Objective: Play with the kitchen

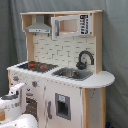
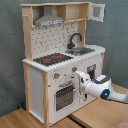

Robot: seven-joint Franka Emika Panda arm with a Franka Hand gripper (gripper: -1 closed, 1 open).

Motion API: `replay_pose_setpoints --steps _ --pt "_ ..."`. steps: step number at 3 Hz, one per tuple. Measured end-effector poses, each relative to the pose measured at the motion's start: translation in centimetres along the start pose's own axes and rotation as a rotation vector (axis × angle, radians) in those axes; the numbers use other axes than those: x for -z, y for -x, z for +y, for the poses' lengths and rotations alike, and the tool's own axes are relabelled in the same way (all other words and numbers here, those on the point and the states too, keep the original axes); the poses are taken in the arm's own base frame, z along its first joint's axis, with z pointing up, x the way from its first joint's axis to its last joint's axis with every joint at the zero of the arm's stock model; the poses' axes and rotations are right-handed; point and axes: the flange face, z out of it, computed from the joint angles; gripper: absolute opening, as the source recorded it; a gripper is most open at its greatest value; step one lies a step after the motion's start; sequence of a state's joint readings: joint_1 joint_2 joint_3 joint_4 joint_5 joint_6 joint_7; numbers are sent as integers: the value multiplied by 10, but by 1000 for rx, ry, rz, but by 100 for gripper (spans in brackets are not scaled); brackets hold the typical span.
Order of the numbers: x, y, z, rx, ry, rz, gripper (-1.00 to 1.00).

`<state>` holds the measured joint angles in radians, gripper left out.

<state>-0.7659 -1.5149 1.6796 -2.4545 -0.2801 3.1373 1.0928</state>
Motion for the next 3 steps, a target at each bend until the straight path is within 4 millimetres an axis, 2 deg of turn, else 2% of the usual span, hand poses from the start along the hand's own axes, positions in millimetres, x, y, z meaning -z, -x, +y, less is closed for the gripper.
replay_pose_setpoints --steps 1,2,3 --pt "-9 -11 -12 29 -51 31 100" --pt "-17 -12 -4 67 -41 30 100" --pt "-17 -12 -4 67 -41 30 -100"
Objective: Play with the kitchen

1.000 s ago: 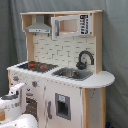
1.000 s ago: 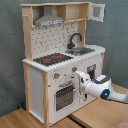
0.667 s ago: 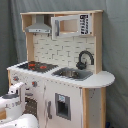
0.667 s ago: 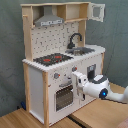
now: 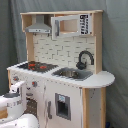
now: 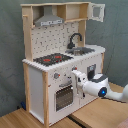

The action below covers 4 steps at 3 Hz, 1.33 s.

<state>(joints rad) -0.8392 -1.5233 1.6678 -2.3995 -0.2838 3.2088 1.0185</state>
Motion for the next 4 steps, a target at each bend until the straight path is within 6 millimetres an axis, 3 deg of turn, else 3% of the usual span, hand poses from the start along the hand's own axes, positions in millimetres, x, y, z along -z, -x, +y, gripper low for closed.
replay_pose_setpoints --steps 4 --pt "58 -15 -31 13 134 -69 -100"
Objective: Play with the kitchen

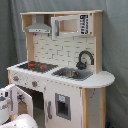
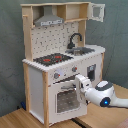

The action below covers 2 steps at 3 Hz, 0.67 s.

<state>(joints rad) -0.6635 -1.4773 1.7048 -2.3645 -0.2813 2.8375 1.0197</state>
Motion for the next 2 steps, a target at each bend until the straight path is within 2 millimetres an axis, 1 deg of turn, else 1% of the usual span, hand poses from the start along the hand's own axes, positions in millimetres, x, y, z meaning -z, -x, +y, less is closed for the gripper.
replay_pose_setpoints --steps 2 --pt "25 -11 -14 -6 67 -41 -100"
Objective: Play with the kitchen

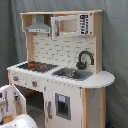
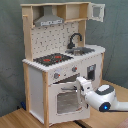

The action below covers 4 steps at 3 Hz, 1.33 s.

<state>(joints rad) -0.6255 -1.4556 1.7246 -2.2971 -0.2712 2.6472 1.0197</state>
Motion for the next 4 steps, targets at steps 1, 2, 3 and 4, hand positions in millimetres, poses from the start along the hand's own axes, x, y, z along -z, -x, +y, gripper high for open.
replay_pose_setpoints --steps 1,2,3,4 --pt "12 -6 -7 -9 34 -19 -100" --pt "23 -12 -13 -19 61 -47 -100" --pt "30 -17 -17 -23 78 -71 -100" --pt "30 -17 -17 -23 78 -71 100"
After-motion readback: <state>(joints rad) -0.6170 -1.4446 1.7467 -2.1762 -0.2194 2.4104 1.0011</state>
